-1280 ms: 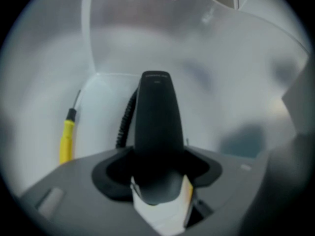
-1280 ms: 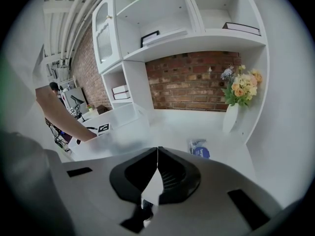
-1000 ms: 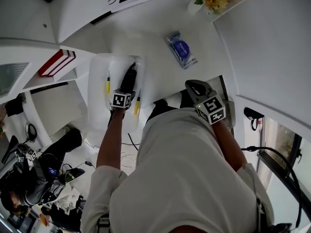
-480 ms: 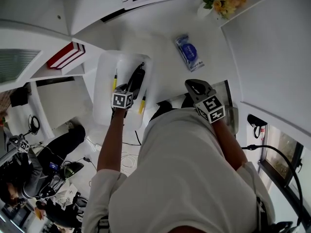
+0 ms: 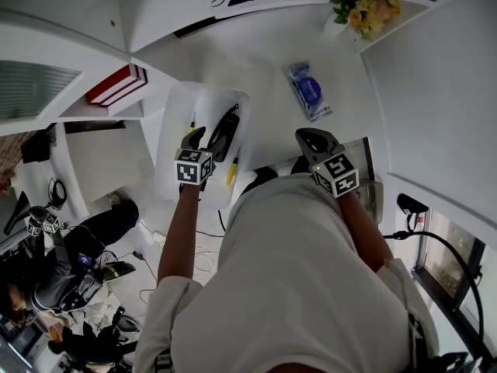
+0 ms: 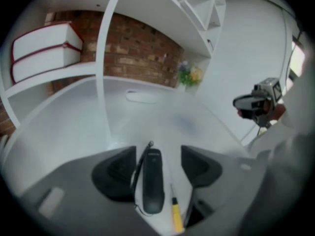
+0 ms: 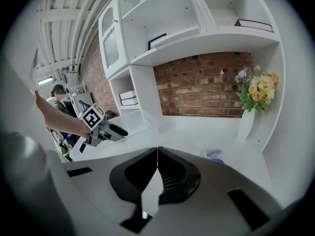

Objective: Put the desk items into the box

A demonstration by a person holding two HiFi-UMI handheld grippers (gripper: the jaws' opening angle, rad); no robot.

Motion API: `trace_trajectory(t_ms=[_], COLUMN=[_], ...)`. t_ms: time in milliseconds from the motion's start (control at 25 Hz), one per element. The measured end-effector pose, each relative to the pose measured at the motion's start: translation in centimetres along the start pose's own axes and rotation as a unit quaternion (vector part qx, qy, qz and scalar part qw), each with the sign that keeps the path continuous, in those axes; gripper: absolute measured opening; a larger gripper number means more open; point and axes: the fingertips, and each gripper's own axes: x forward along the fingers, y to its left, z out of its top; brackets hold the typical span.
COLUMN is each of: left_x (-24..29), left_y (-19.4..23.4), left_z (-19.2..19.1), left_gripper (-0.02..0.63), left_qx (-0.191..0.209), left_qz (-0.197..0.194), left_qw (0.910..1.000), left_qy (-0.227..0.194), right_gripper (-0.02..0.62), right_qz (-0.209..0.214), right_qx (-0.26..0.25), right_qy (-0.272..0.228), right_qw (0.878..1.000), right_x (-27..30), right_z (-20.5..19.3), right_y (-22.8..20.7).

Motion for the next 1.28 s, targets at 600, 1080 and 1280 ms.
trace_trajectory(t_ms=[600, 1080, 1280], left_x=[-6.7, -9.2, -9.9], left_y=[-2.7, -5.0, -6.2], left_z=[5.4, 7.2, 7.6], left_gripper=[0.099, 0.003, 0.003], left_qx=[-0.005, -0.007, -0.008], left_qz=[0.033, 0.044, 0.034], left_qw=[0.9930, 0.9842, 0.9817], left_qy=[-0.113, -0.171, -0.187], right_gripper=[0.002, 0.002, 0.002], right_qz=[-0.006, -0.012, -0.014], right_qx=[0.010, 0.028, 0.039], right_qy=[-0.014, -0.023, -0.035], right_qw=[1.000, 0.999, 0.999], right_x=[-0.1, -1.1, -1.7], right_z=[0.4, 0.1, 0.8], right_y=[0.2, 0.1, 0.1])
